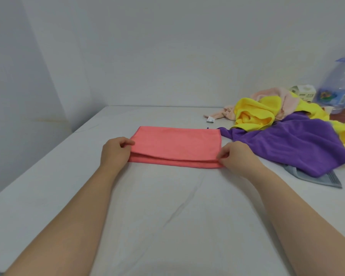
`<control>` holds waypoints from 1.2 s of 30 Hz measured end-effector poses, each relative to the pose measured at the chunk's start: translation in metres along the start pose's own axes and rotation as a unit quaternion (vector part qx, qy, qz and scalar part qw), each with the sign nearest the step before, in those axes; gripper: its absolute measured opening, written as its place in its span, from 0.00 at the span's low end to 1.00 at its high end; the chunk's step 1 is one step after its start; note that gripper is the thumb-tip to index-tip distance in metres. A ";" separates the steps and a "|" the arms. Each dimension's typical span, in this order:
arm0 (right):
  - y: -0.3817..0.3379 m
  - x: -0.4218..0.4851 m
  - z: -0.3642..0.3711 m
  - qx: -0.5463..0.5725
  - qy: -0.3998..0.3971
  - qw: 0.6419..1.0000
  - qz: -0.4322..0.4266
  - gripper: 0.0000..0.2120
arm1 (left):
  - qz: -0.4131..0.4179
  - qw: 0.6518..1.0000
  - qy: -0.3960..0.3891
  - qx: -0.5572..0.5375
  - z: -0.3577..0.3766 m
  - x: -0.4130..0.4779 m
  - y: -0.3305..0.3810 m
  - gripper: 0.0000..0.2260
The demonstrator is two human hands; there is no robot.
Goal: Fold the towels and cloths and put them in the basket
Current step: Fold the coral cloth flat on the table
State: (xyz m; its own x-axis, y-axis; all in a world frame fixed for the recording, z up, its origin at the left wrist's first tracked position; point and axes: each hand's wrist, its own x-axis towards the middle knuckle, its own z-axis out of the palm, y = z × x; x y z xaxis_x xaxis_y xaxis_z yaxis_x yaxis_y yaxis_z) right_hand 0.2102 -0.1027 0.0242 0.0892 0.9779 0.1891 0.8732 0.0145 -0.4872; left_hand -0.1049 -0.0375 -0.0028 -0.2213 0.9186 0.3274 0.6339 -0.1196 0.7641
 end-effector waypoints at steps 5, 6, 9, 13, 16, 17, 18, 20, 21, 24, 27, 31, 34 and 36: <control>0.002 0.001 -0.001 -0.014 0.061 0.997 -0.040 0.07 | -0.009 1.000 0.002 -0.019 -0.006 -0.002 0.008 0.16; 0.004 0.002 -0.003 -0.030 0.054 0.996 -0.057 0.07 | -0.013 1.000 -0.003 -0.006 -0.007 -0.003 0.009 0.16; 0.005 0.002 -0.004 -0.085 0.027 0.992 -0.089 0.08 | -0.023 0.999 -0.027 0.029 -0.010 -0.003 0.013 0.14; 0.001 -0.001 -0.004 -0.168 -0.057 0.980 -0.092 0.10 | -0.049 0.986 -0.113 0.112 -0.011 0.000 0.011 0.12; -0.001 -0.002 -0.006 -0.176 -0.075 0.978 -0.078 0.11 | -0.042 0.980 -0.139 0.138 -0.013 0.002 0.007 0.09; -0.001 -0.003 -0.005 -0.173 -0.076 0.979 -0.073 0.11 | -0.034 0.980 -0.140 0.139 -0.013 0.002 0.006 0.08; -0.001 -0.003 -0.005 -0.167 -0.073 0.981 -0.070 0.12 | -0.026 0.980 -0.140 0.136 -0.013 0.001 0.007 0.08; -0.001 -0.003 -0.003 -0.148 -0.041 0.985 -0.075 0.13 | -0.012 0.986 -0.128 0.110 -0.013 -0.001 0.010 0.09; -0.001 -0.002 -0.002 -0.138 -0.018 0.987 -0.081 0.14 | -0.010 0.989 -0.119 0.089 -0.014 -0.001 0.012 0.11; -0.002 -0.001 -0.004 -0.087 0.033 0.991 -0.100 0.14 | -0.027 0.993 -0.116 0.014 -0.018 -0.001 0.014 0.13; -0.004 -0.004 -0.007 -0.065 0.010 0.991 -0.115 0.13 | -0.031 0.990 -0.136 0.005 -0.021 -0.001 0.014 0.14; -0.001 -0.004 0.000 -0.106 -0.101 0.986 -0.085 0.14 | -0.007 0.984 -0.140 0.111 -0.018 -0.001 0.008 0.14; 0.001 -0.003 0.001 -0.099 -0.118 0.985 -0.078 0.16 | 0.004 0.978 -0.132 0.160 -0.017 -0.001 0.006 0.15; 0.001 -0.003 0.000 -0.096 -0.116 0.985 -0.083 0.17 | 0.006 0.977 -0.129 0.170 -0.017 -0.001 0.006 0.16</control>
State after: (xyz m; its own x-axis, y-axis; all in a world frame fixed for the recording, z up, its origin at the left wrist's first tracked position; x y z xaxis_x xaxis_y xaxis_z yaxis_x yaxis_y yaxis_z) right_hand 0.2110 -0.1057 0.0234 -0.1558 0.9869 0.0417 0.9427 0.1612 -0.2922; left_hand -0.1132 -0.0450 0.0110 -0.0462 0.9877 0.1496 0.8541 -0.0386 0.5187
